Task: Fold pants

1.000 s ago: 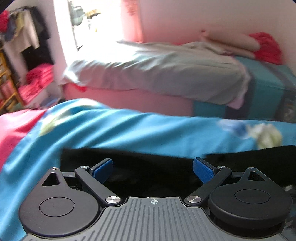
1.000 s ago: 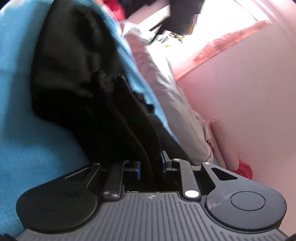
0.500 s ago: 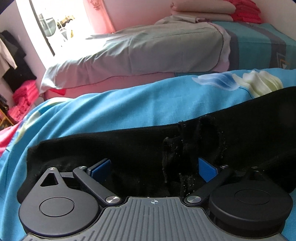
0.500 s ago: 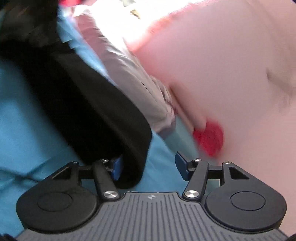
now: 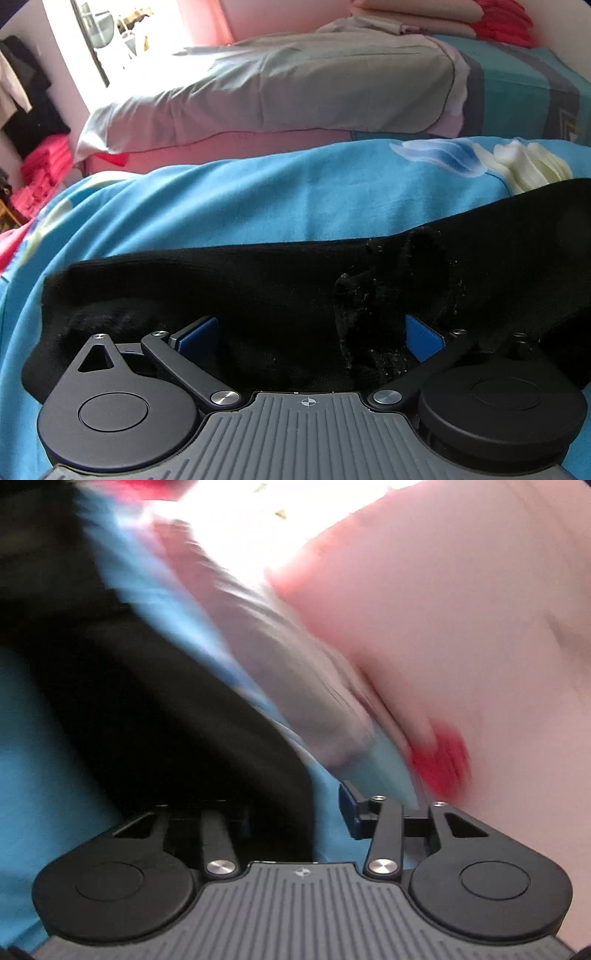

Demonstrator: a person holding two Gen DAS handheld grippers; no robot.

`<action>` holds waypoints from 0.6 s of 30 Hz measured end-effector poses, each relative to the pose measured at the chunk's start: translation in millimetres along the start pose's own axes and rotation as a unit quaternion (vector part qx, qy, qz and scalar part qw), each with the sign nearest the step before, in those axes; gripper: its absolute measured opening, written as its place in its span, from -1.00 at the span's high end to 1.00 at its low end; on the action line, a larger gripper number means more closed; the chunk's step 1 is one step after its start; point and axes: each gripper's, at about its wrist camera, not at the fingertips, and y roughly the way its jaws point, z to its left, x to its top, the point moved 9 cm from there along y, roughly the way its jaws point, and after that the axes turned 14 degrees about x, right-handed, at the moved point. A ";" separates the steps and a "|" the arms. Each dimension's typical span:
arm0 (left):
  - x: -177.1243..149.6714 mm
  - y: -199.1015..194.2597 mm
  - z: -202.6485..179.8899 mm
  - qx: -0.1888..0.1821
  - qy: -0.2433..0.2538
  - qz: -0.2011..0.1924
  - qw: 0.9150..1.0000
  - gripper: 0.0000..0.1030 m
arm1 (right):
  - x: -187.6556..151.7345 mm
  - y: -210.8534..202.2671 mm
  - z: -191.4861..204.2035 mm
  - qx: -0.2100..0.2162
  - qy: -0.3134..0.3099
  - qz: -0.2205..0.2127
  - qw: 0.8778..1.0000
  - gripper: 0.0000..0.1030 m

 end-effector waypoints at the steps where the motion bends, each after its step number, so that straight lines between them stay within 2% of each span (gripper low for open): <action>1: -0.1 -0.3 0.0 0.000 0.002 -0.001 1.000 -1.00 | -2.9 3.8 -2.9 -0.018 -0.005 0.007 1.000 0.04; 2: 0.2 -0.4 -0.6 0.000 0.005 -0.001 1.000 -1.00 | -11.5 12.4 -19.1 -0.038 0.033 0.029 0.998 -0.10; 3: 0.5 -0.5 -0.6 -0.002 0.006 -0.001 1.000 -1.00 | -24.8 18.9 -38.3 -0.031 0.104 0.053 0.993 -0.21; 4: 0.6 -0.5 -0.6 -0.003 0.007 0.000 1.000 -1.00 | -32.1 20.0 -48.4 -0.007 0.159 0.057 0.986 -0.23; 5: 0.9 0.2 -0.9 -0.004 0.007 0.002 1.000 -1.00 | -31.1 19.4 -48.3 0.007 0.171 0.056 0.984 -0.21; 7: 1.0 0.9 -0.6 -0.006 0.007 0.003 1.000 -1.00 | -15.0 5.2 -31.5 0.028 0.095 0.027 0.995 -0.17; 8: 1.3 1.4 -0.7 -0.008 0.006 0.004 1.000 -1.00 | -7.6 -8.1 -20.4 0.053 0.060 0.002 0.997 -0.22; 9: 1.5 2.0 -0.5 -0.009 0.005 0.006 1.000 -1.00 | -2.7 -22.1 -13.1 0.085 0.044 -0.023 0.995 -0.27; 10: 1.8 2.5 -0.1 -0.011 0.003 0.008 1.000 -1.00 | 3.7 -35.8 -7.8 0.127 0.041 -0.051 0.990 -0.41; 12: 2.0 2.5 0.6 -0.014 0.001 0.010 1.000 -1.00 | 16.5 -53.4 -13.2 0.167 0.072 -0.088 0.979 -0.43; 15: 1.9 2.5 0.6 -0.015 0.001 0.010 1.000 -1.00 | 37.5 -49.5 -41.5 0.180 0.169 -0.116 0.962 -0.32; 17: 2.3 2.3 1.0 -0.016 -0.001 0.014 1.000 -1.00 | 46.5 -34.1 -54.0 0.187 0.239 -0.110 0.946 0.05; 18: 3.1 1.5 2.6 -0.019 -0.006 0.018 1.000 -1.00 | 44.0 -29.1 -55.7 0.188 0.270 -0.101 0.939 0.06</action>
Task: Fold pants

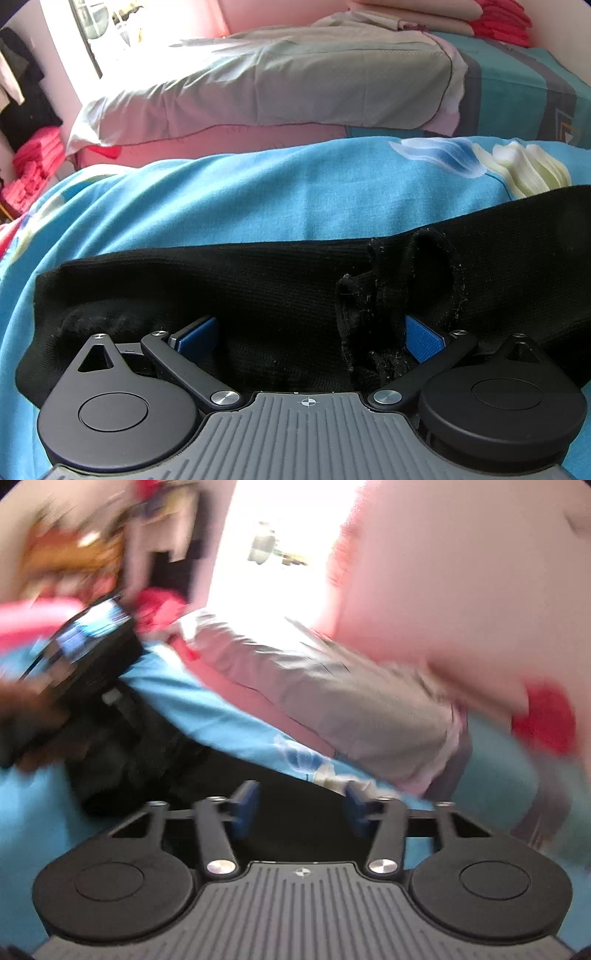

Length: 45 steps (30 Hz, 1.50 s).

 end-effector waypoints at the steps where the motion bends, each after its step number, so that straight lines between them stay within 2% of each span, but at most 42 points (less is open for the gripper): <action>1: 0.9 -1.7 1.9 -0.007 -0.007 0.003 1.000 -1.00 | -2.2 16.0 -7.1 -0.002 0.026 0.012 1.000 0.06; 2: 1.8 -5.2 5.6 -0.020 -0.020 0.003 1.000 -1.00 | -12.8 22.2 -7.7 -0.004 0.043 0.042 0.998 0.05; 3: 3.2 -9.9 10.2 -0.037 -0.036 0.002 0.999 -1.00 | -28.2 42.4 -6.9 0.002 0.047 0.104 0.993 0.05; 4: 4.6 -14.9 15.7 -0.051 -0.049 -0.002 0.998 -1.00 | -40.9 49.8 -0.9 -0.001 0.026 0.140 0.990 0.05; 6: 7.3 -26.5 27.9 -0.071 -0.069 -0.015 0.995 -1.00 | -37.9 44.9 12.0 -0.015 -0.035 0.131 0.991 0.10; 10: 8.8 -39.6 46.3 -0.088 -0.093 -0.024 0.992 -1.00 | -6.2 36.3 15.2 -0.013 -0.008 0.065 0.998 0.04; 11: 8.7 -40.0 50.1 -0.088 -0.102 -0.019 0.991 -1.00 | -1.2 40.2 18.4 -0.010 -0.007 0.057 0.998 -0.06; 13: 8.0 -34.6 53.4 -0.105 -0.126 0.006 0.986 -1.00 | 0.2 56.5 27.5 0.007 -0.004 0.064 0.998 -0.17; 14: 6.3 -28.8 53.0 -0.122 -0.138 0.030 0.982 -1.00 | -4.2 61.4 35.8 0.030 -0.009 0.084 0.996 -0.19; 15: 3.2 -21.5 51.3 -0.139 -0.146 0.061 0.978 -1.00 | -15.9 76.5 42.9 0.049 -0.022 0.127 0.990 -0.15; 16: 0.4 -14.6 51.1 -0.145 -0.151 0.089 0.974 -1.00 | -19.8 83.8 45.0 0.038 -0.032 0.138 0.989 -0.13; 17: -0.7 -11.7 54.1 -0.138 -0.154 0.100 0.973 -1.00 | -13.7 83.5 45.6 0.032 -0.030 0.122 0.992 -0.05; 18: -0.2 -12.6 59.0 -0.126 -0.152 0.093 0.976 -1.00 | -4.0 81.0 44.2 0.033 -0.017 0.104 0.994 -0.05; 21: 0.2 -23.3 73.5 -0.081 -0.134 0.049 0.986 -1.00 | 17.6 75.1 40.5 0.049 0.032 0.056 0.997 -0.14; 22: -1.6 -24.3 77.6 -0.066 -0.131 0.046 0.988 -1.00 | 15.7 83.0 39.6 0.053 0.041 0.067 0.995 -0.22; 24: -6.5 -22.7 85.0 -0.045 -0.128 0.051 0.989 -1.00 | -1.0 102.2 42.4 0.048 0.028 0.140 0.989 -0.26; 26: -12.8 -21.3 94.0 -0.024 -0.125 0.057 0.990 -1.00 | 0.8 102.6 50.3 0.039 -0.006 0.137 0.990 -0.28; 28: -18.7 -21.2 107.2 0.000 -0.122 0.055 0.991 -1.00 | 9.9 94.4 53.5 0.033 -0.006 0.125 0.992 -0.33; 32: -30.1 -19.3 131.5 0.024 -0.132 0.064 0.989 -1.00 | 19.6 82.2 52.8 0.008 0.006 0.097 0.995 -0.46; 36: -42.9 -20.8 151.1 0.029 -0.151 0.072 0.985 -1.00 | 31.3 75.4 65.0 -0.003 0.003 0.080 0.997 -0.58; 45: -81.5 -28.0 203.8 0.065 -0.183 0.087 0.977 -1.00 | 59.6 97.0 148.3 0.059 -0.063 0.068 0.994 -0.70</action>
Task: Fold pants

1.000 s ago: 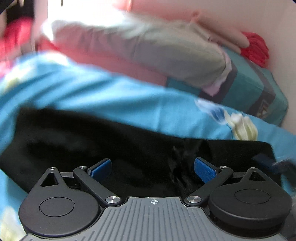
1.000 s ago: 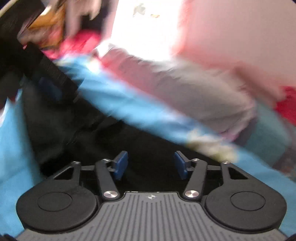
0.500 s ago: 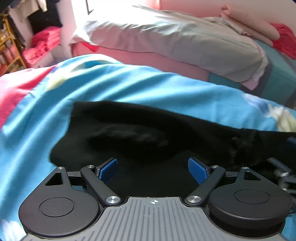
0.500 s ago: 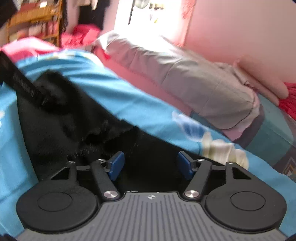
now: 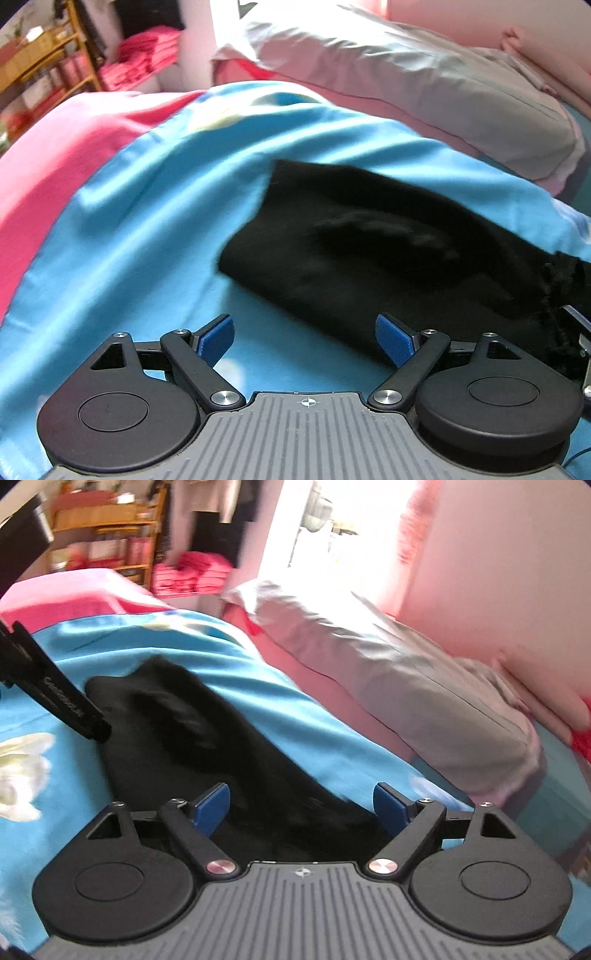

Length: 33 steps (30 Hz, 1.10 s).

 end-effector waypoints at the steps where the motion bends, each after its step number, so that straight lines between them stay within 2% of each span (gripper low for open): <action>1: -2.7 1.2 9.5 0.006 -0.006 0.002 1.000 -1.00 | 4.8 3.9 11.6 0.007 -0.011 -0.001 1.000 -0.71; 5: -22.1 7.0 53.1 0.032 -0.036 0.015 0.999 -1.00 | 21.0 21.4 59.8 0.040 -0.049 0.001 0.998 -0.75; 10: -59.2 13.7 110.8 0.075 -0.071 0.032 0.994 -1.00 | 43.5 52.4 119.1 0.056 -0.104 -0.006 0.993 -0.79; 14: -86.6 13.3 142.5 0.089 -0.096 0.044 0.990 -1.00 | 58.0 85.2 156.7 0.069 -0.124 0.004 0.990 -0.80; 16: -97.5 12.3 152.9 0.089 -0.110 0.048 0.989 -1.00 | 62.2 105.1 167.8 0.062 -0.133 0.016 0.989 -0.80; 19: -107.5 11.5 157.5 0.083 -0.118 0.049 0.988 -1.00 | 62.5 137.2 171.2 0.030 -0.144 0.045 0.988 -0.75; 20: -108.5 10.4 156.4 0.082 -0.117 0.048 0.989 -1.00 | 61.0 146.7 168.2 0.017 -0.144 0.056 0.988 -0.62; 21: -110.0 8.9 155.3 0.080 -0.115 0.046 0.989 -1.00 | 59.6 153.7 161.5 0.008 -0.136 0.061 0.989 -0.58; 22: -110.3 6.7 153.1 0.075 -0.114 0.043 0.990 -1.00 | 59.2 154.3 155.4 0.026 -0.111 0.055 0.992 -0.21; 23: -109.6 4.1 150.0 0.069 -0.113 0.038 0.990 -1.00 | 58.9 152.7 151.0 0.050 -0.085 0.053 0.994 0.29; 24: -107.5 2.6 146.2 0.063 -0.111 0.032 0.991 -1.00 | 60.6 148.7 144.8 0.050 -0.067 0.055 0.995 0.56; 28: -94.0 -6.2 110.1 0.018 -0.094 0.010 0.995 -1.00 | 80.5 114.6 120.5 0.105 0.006 0.036 0.994 0.58; 33: -65.0 -22.1 16.2 -0.072 -0.047 -0.017 0.996 -1.00 | 100.0 50.8 71.5 0.161 0.102 0.001 0.982 0.58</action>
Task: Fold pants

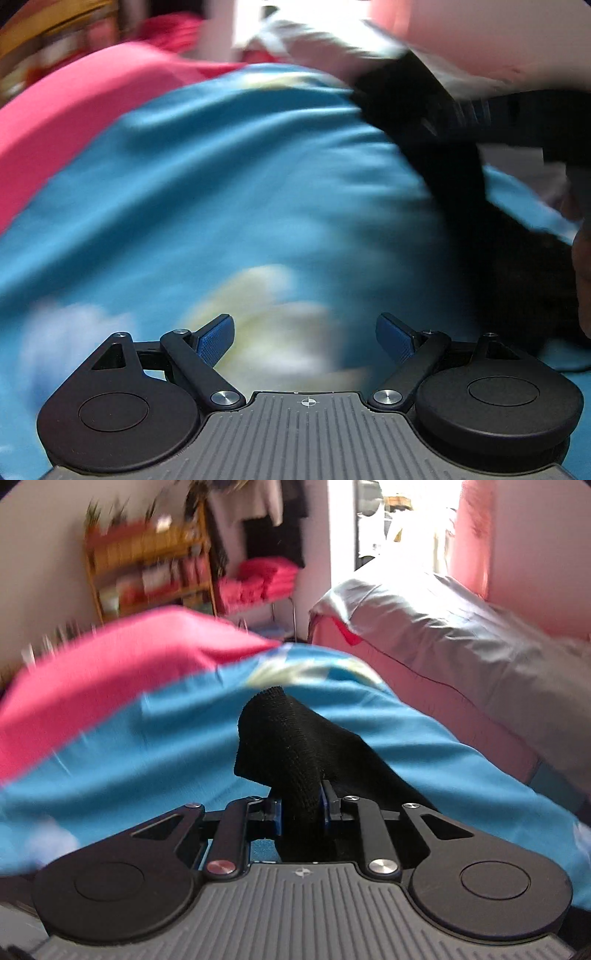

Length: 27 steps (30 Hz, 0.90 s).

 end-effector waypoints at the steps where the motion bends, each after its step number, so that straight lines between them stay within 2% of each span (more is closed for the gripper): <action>1: 3.4 0.6 -20.2 -0.016 0.010 -0.002 1.000 -1.00 | 2.8 -14.1 -4.7 0.007 0.012 -0.008 1.000 0.58; 6: 19.8 5.4 -109.1 -0.077 0.055 -0.015 0.995 -1.00 | 5.4 -96.6 -45.1 0.006 0.073 -0.055 0.996 0.58; 9: 18.7 -5.8 -139.5 -0.128 0.084 -0.023 0.988 -1.00 | -12.1 -161.8 -85.2 -0.031 0.115 -0.097 0.988 0.59; 12: 12.7 -21.6 -152.8 -0.155 0.116 -0.032 0.981 -1.00 | -57.3 -222.4 -134.7 -0.087 0.167 -0.126 0.974 0.59; 15: 8.8 -34.2 -157.2 -0.164 0.137 -0.035 0.976 -1.00 | -136.8 -252.9 -192.4 -0.147 0.274 -0.114 0.943 0.45; 16: 8.8 -36.9 -157.6 -0.161 0.141 -0.036 0.976 -1.00 | -168.3 -253.3 -210.3 -0.179 0.305 -0.079 0.932 0.27; 17: 10.1 -39.2 -157.2 -0.160 0.144 -0.037 0.976 -1.00 | -194.9 -256.4 -223.9 -0.211 0.336 -0.049 0.917 0.28; 18: 12.6 -41.4 -156.9 -0.157 0.147 -0.039 0.976 -1.00 | -206.5 -264.6 -228.4 -0.198 0.363 -0.072 0.908 0.25; 19: 16.5 -43.2 -156.9 -0.152 0.148 -0.043 0.976 -1.00 | -208.3 -276.4 -227.8 -0.179 0.384 -0.116 0.898 0.08; 20: 24.1 -40.2 -156.4 -0.148 0.149 -0.048 0.977 -1.00 | -206.2 -287.0 -227.3 -0.191 0.386 -0.142 0.891 -0.33; 21: 30.1 -38.7 -158.1 -0.144 0.149 -0.051 0.977 -1.00 | -202.4 -296.8 -227.8 -0.225 0.370 -0.154 0.888 -0.52; 22: 36.0 -35.9 -161.9 -0.139 0.149 -0.051 0.978 -1.00 | -195.6 -302.3 -228.4 -0.265 0.340 -0.154 0.889 -0.61; 23: 40.3 -33.7 -166.9 -0.135 0.149 -0.051 0.978 -1.00 | -188.3 -301.9 -229.5 -0.286 0.312 -0.146 0.894 -0.61; 25: 48.2 -28.5 -180.3 -0.132 0.145 -0.050 0.979 -1.00 | -178.5 -288.4 -229.8 -0.278 0.289 -0.126 0.907 -0.62; 27: 51.7 -19.1 -196.6 -0.141 0.143 -0.042 0.979 -1.00 | -177.3 -278.6 -233.7 -0.262 0.294 -0.128 0.910 -0.77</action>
